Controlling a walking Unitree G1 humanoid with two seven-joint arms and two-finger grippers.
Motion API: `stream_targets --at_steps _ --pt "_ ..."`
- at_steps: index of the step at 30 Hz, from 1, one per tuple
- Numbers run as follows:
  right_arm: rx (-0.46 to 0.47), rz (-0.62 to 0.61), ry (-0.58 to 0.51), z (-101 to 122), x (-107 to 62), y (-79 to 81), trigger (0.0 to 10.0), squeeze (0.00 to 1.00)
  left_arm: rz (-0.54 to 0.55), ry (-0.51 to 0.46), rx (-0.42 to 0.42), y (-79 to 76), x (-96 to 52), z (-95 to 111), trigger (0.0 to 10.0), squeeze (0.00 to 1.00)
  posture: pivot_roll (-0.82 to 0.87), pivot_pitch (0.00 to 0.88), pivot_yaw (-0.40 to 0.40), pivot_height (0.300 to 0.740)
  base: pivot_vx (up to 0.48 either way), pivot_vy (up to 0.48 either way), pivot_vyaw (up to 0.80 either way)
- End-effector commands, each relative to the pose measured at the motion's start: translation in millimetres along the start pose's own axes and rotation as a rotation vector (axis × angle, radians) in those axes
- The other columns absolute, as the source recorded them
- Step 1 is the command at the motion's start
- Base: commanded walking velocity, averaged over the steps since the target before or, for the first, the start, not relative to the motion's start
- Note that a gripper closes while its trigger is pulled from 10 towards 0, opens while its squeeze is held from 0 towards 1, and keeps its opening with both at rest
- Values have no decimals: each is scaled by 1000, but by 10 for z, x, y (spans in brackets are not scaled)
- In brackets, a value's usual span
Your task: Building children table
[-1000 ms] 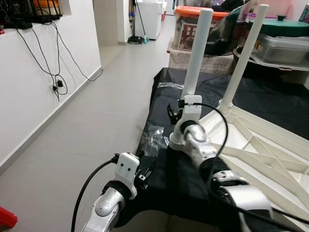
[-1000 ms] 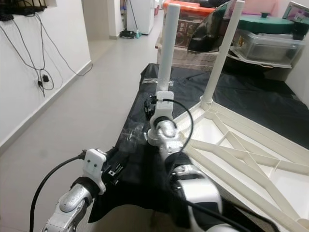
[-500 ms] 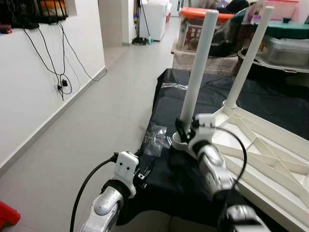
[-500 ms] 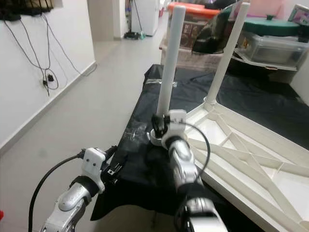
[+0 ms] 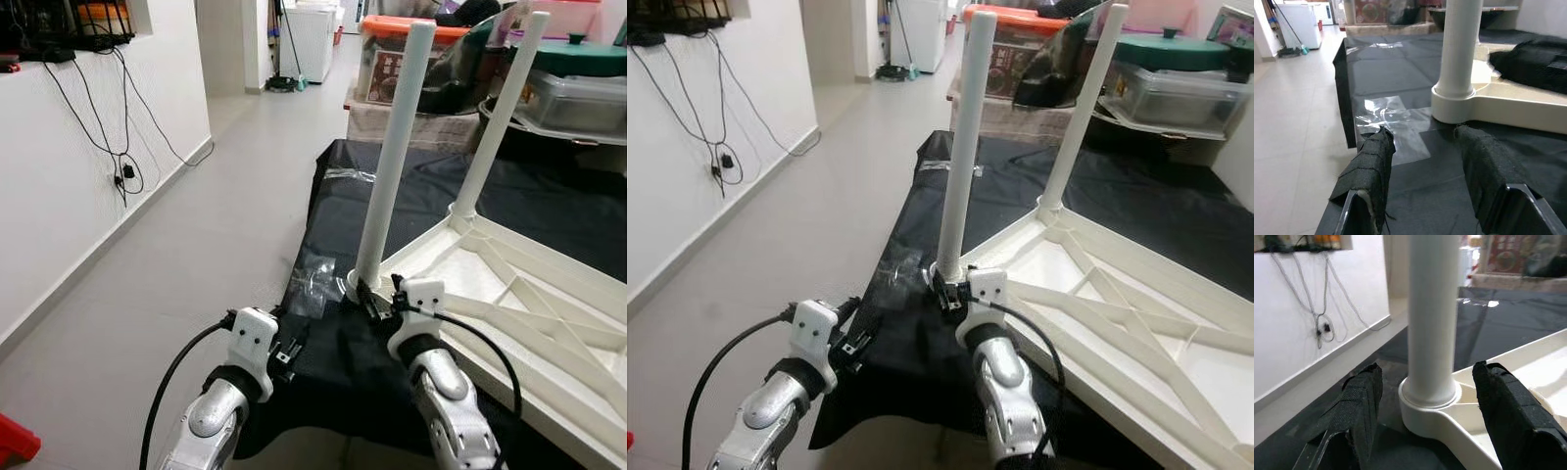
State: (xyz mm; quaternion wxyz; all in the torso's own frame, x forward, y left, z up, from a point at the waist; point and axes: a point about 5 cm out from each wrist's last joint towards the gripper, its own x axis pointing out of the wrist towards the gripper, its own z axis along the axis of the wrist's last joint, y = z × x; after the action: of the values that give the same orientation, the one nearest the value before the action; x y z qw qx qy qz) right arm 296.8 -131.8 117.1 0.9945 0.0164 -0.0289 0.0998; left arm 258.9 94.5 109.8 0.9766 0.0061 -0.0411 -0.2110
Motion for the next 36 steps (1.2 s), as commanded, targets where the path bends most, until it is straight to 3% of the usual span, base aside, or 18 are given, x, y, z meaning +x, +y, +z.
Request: stream_targets --at_steps 1,13,19,25,36 --pt "-5 -5 18 -21 -50 34 10000 0 0 20 21 -8 10 -4 10000 0 37 0 -49 740 0 0 -800" --pt "-30 31 41 -3 -87 148 10000 0 4 55 42 -4 24 -35 10000 0 39 0 -52 740 0 0 -733" --pt "-24 27 69 -19 -99 148 10000 0 10 67 35 -2 28 -49 10000 0 38 0 -52 740 0 -226 0" --pt "-18 13 91 -25 -117 141 10000 0 25 85 17 10 28 -66 10000 0 36 0 -49 740 -442 -91 0" --pt "-53 -15 114 -33 -129 126 10000 0 28 82 23 14 25 -55 10000 0 36 0 -49 740 0 0 0"
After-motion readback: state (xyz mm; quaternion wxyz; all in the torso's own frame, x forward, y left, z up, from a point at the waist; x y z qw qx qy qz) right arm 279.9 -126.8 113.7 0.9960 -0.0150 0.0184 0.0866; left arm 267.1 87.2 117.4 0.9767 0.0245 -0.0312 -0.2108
